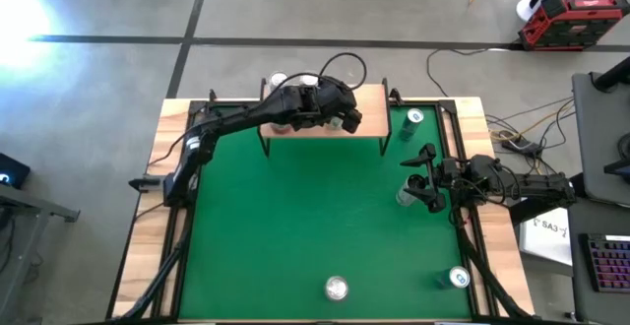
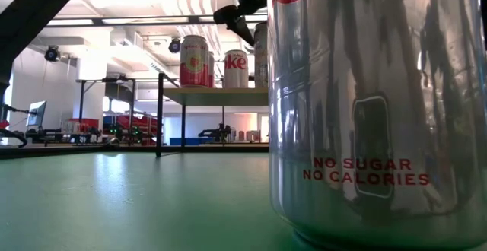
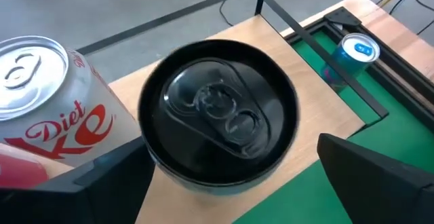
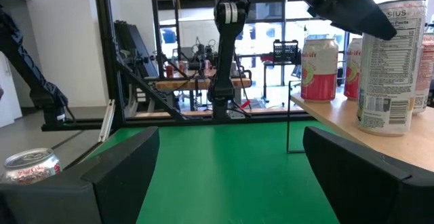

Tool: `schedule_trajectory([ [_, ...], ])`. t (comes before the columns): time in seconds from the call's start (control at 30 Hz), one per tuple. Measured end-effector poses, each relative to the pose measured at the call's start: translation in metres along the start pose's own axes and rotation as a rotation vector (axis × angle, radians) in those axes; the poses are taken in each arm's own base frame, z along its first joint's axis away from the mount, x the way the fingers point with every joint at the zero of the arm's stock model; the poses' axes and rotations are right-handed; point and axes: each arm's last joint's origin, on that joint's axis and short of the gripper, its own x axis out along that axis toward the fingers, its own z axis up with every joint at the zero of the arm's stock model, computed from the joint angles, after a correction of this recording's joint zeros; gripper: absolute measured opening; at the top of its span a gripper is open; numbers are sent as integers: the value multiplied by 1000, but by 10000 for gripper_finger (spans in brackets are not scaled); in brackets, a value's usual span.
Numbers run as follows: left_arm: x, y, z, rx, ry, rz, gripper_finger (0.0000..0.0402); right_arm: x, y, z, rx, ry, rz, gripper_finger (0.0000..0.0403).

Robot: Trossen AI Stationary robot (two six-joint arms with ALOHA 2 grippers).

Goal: Place canned beverage on shelf
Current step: Put the left white-yellow soda can on the shelf

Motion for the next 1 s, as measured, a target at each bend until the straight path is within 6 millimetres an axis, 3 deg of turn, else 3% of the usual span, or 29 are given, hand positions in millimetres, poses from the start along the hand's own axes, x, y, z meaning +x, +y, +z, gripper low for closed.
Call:
schedule_trajectory([
  [0.2,9,0,-3,10,17,20,350,0,0,0,0,0,0,357],
  [0.57,15,-2,-4,-4,5,38,230,0,0,0,0,0,0,357],
  [1.0,15,-5,2,-104,-114,80,252,0,0,0,0,0,0,357],
])
